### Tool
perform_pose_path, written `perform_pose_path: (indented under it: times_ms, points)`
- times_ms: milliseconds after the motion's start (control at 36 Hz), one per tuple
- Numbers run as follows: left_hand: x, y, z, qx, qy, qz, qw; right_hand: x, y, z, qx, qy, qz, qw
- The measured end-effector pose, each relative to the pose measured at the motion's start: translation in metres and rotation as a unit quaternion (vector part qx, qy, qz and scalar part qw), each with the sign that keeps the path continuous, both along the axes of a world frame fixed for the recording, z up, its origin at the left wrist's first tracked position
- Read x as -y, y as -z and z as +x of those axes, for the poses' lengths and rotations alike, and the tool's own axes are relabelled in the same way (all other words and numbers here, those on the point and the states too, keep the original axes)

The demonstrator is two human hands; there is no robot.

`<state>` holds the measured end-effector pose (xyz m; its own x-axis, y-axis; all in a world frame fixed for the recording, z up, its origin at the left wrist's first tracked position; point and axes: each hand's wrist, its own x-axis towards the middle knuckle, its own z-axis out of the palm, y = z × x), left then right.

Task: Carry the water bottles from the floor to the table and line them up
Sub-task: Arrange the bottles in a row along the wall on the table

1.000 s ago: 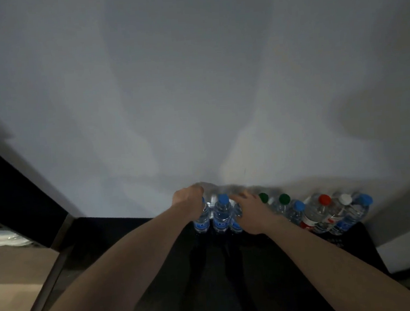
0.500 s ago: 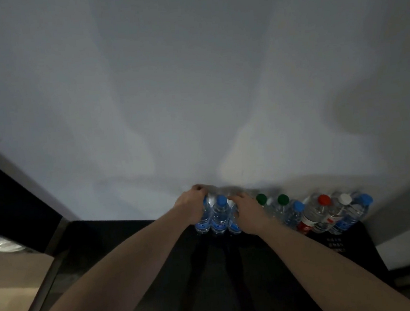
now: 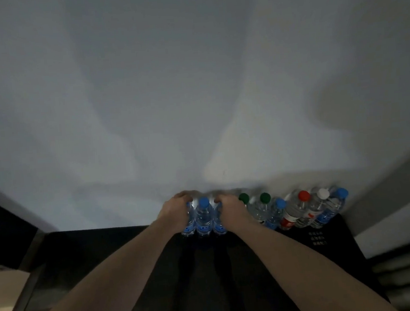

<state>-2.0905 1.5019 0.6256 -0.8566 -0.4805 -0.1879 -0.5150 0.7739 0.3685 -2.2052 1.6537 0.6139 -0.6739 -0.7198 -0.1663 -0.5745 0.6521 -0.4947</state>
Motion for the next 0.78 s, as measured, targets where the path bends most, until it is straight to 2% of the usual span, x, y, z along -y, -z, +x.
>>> perform_pose_path:
  times_ms: [167, 361, 528, 667, 778]
  points:
    - [-0.005, 0.005, 0.003, 0.002, -0.012, 0.018, 1.0, -0.006, 0.002, 0.002, 0.007, 0.03, -0.044, 0.999]
    - [-0.025, 0.011, 0.013, -0.069, 0.077, -0.075, 0.992, -0.028, -0.008, -0.007, -0.044, 0.002, -0.113, 0.993]
    - [-0.043, 0.018, 0.019, -0.001, 0.144, -0.103, 0.984, -0.073, -0.012, -0.025, -0.126, 0.031, -0.064, 0.99]
    - [-0.054, 0.017, 0.01, 0.064, 0.138, -0.111, 0.982, -0.092, -0.008, -0.031, -0.054, 0.04, 0.042, 0.997]
    - [-0.058, 0.019, 0.009, 0.084, 0.135, -0.111, 0.981, -0.088, -0.005, -0.026, -0.006, 0.038, 0.042, 0.998]
